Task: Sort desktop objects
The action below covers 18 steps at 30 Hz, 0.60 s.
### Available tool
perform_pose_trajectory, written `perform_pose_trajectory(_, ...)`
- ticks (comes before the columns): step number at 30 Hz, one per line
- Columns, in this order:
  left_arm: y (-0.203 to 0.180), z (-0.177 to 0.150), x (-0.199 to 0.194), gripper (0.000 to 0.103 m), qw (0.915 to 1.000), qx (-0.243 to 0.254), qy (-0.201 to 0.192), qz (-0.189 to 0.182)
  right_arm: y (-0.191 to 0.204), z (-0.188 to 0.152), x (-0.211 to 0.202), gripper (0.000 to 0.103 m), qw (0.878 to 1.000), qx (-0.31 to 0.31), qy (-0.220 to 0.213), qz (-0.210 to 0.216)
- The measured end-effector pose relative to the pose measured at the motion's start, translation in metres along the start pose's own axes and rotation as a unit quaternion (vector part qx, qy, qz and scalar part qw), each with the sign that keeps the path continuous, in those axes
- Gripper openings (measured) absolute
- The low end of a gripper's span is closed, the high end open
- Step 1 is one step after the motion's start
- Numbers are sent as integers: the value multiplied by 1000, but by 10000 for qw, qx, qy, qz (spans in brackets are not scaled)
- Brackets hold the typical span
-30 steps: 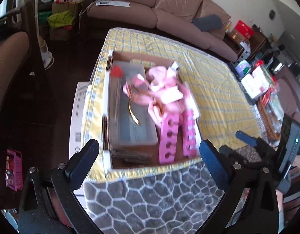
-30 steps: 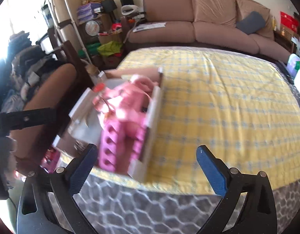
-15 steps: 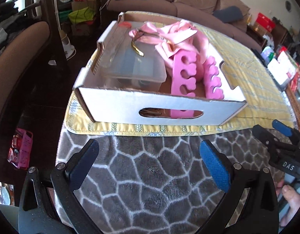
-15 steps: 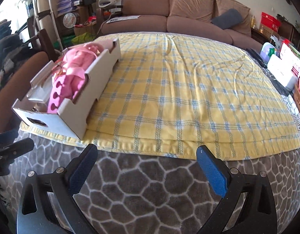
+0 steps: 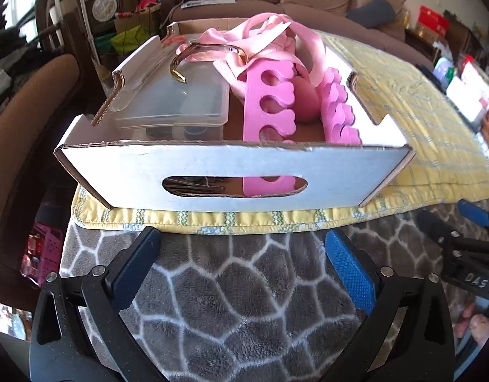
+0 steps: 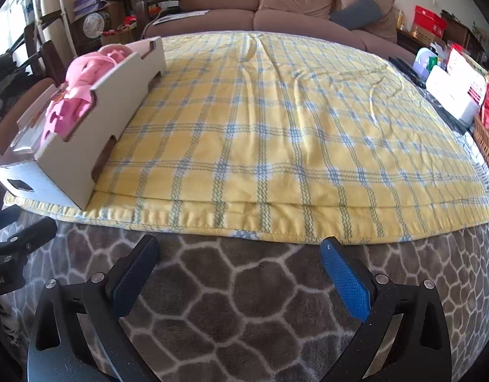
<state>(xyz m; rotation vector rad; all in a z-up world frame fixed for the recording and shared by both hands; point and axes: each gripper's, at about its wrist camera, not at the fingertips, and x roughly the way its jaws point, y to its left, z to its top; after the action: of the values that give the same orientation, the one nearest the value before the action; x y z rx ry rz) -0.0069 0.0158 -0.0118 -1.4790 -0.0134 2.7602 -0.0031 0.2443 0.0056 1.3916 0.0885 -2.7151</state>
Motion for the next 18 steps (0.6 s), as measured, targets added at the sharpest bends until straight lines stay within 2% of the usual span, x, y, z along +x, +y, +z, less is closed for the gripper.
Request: perform_pose_trajectory(18, -2, -3, 0, 103, 10000, -25, -38, 56, 1, -1, 1, 103, 10000, 27, -33, -40)
